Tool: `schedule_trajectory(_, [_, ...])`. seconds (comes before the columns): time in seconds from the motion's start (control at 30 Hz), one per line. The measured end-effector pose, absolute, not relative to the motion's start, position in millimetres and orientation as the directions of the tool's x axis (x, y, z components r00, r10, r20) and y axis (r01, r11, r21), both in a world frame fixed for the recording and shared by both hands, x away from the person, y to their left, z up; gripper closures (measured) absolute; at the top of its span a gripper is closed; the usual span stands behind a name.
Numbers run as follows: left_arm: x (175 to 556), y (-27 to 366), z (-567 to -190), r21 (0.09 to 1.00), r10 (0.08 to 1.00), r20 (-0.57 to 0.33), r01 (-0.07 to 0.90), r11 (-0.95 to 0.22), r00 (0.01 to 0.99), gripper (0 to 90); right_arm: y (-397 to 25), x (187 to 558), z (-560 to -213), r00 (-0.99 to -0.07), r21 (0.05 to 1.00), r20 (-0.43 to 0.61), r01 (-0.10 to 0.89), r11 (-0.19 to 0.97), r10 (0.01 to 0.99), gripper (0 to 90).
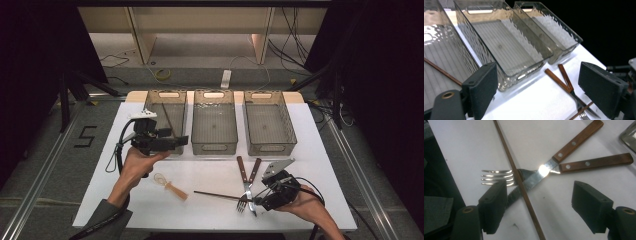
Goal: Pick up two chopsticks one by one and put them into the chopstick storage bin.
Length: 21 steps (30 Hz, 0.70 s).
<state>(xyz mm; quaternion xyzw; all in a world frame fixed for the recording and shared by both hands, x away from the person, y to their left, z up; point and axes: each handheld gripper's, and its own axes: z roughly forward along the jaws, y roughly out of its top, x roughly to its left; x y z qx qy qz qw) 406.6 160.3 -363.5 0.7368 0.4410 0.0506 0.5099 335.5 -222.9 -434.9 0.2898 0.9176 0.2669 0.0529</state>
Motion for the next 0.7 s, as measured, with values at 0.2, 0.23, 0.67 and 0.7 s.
schedule_trajectory(0.2, [400.6, 160.4, -375.7, 0.802, 0.7, -0.361, 0.589, -0.104, 0.616, 15.7, -221.8, 335.3, -439.1, -0.844, 0.49, 0.045, 0.485, 0.724, 0.535, 36.2])
schedule_trajectory(0.23, [397.6, 163.0, -378.3, 0.809, 0.706, -0.351, 0.579, -0.101, 0.615, 15.7, -220.7, 334.4, -439.4, -0.841, 0.481, 0.059, 0.496, 0.723, 0.538, 38.2])
schedule_trajectory(0.67, [383.1, 172.4, -400.5, 0.81, 0.707, -0.37, 0.582, -0.074, 0.603, 15.7, -218.8, 332.0, -447.1, -0.863, 0.415, 0.019, 0.466, 0.781, 0.504, 53.3])
schedule_trajectory(0.7, [380.3, 172.5, -404.4, 0.806, 0.709, -0.368, 0.587, -0.08, 0.602, 15.7, -218.7, 332.2, -447.8, -0.866, 0.411, 0.011, 0.46, 0.787, 0.5, 54.1])
